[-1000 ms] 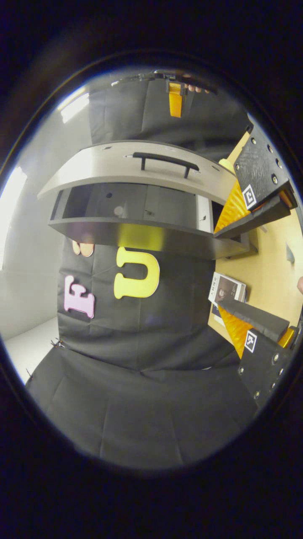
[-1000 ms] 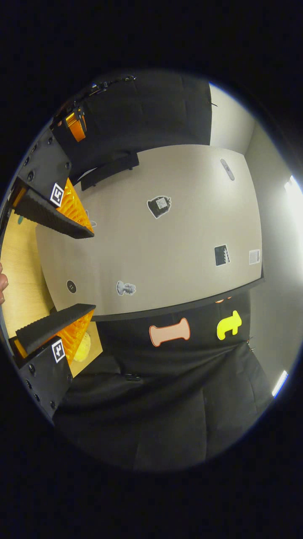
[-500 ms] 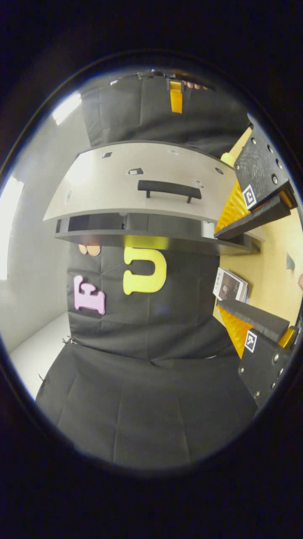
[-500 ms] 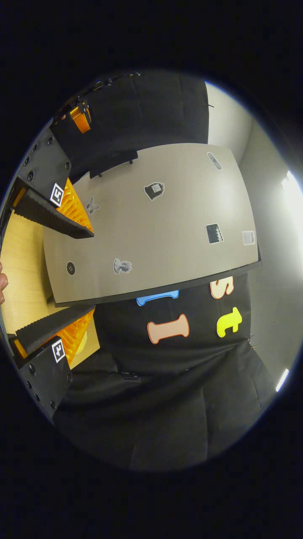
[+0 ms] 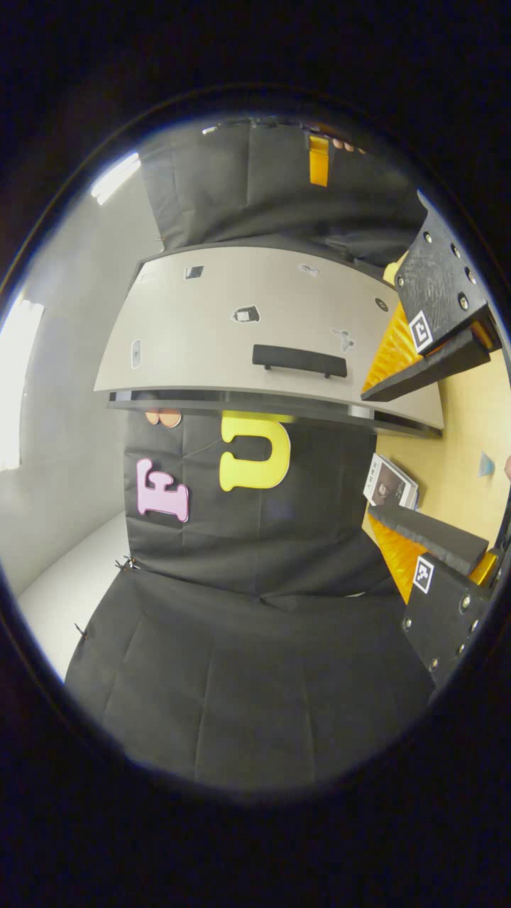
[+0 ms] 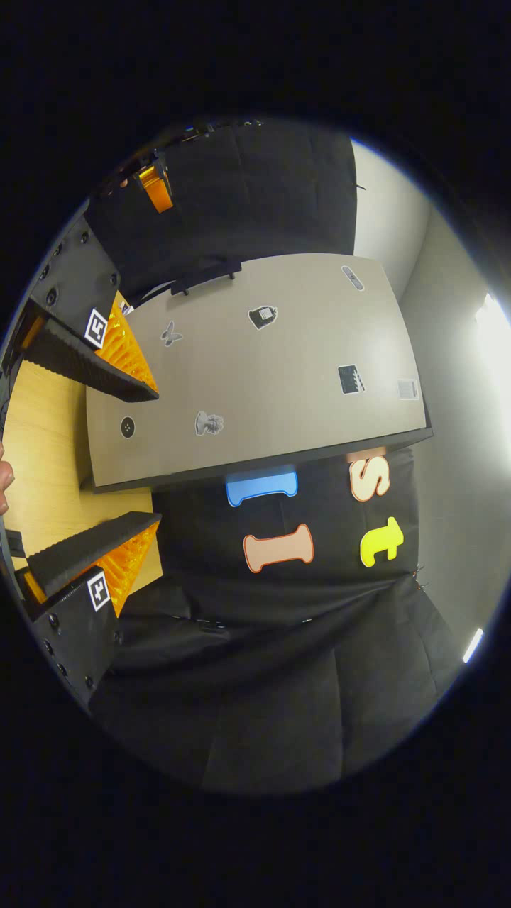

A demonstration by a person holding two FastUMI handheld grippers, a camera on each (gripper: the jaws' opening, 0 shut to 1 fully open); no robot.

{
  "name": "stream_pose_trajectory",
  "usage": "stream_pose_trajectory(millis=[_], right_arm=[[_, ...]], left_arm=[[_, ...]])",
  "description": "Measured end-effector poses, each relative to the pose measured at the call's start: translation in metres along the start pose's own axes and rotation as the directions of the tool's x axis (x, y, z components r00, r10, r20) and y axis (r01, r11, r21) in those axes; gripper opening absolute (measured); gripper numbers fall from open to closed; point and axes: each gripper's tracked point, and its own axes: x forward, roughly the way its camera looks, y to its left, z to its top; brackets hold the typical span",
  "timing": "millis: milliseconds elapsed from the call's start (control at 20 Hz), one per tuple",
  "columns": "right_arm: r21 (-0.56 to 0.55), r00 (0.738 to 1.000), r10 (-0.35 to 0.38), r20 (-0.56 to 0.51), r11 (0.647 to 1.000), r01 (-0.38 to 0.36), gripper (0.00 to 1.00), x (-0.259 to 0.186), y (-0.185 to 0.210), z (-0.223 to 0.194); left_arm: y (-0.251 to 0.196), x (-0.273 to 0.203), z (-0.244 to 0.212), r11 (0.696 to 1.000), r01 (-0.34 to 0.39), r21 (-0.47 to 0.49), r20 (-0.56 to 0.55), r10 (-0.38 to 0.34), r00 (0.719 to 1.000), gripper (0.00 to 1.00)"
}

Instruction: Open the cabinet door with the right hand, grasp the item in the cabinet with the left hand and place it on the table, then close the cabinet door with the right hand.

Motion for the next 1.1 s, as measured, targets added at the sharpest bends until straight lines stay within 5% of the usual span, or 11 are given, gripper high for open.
stream_pose_trajectory(millis=[300, 600, 1100], right_arm=[[-0.062, 1.000, 0.028, -0.001, 0.998, -0.028, 0.98, -0.021, -0.032, -0.006], [-0.039, 0.998, 0.020, 0.056, 0.999, -0.018, 0.98, -0.041, -0.048, -0.001], [-0.077, 0.976, -0.179, 0.125, 0.979, 0.189, 0.98, -0.043, -0.077, -0.020]], left_arm=[[-0.020, -0.031, 0.002, 0.998, -0.065, 0.010, 0.009, 0.065, 0.998, 0.87], [-0.063, -0.036, 0.002, 0.999, 0.017, -0.048, 0.016, -0.016, 1.000, 0.88], [-0.020, -0.036, -0.014, 1.000, -0.009, -0.003, 0.048, 0.009, 0.999, 0.88]])
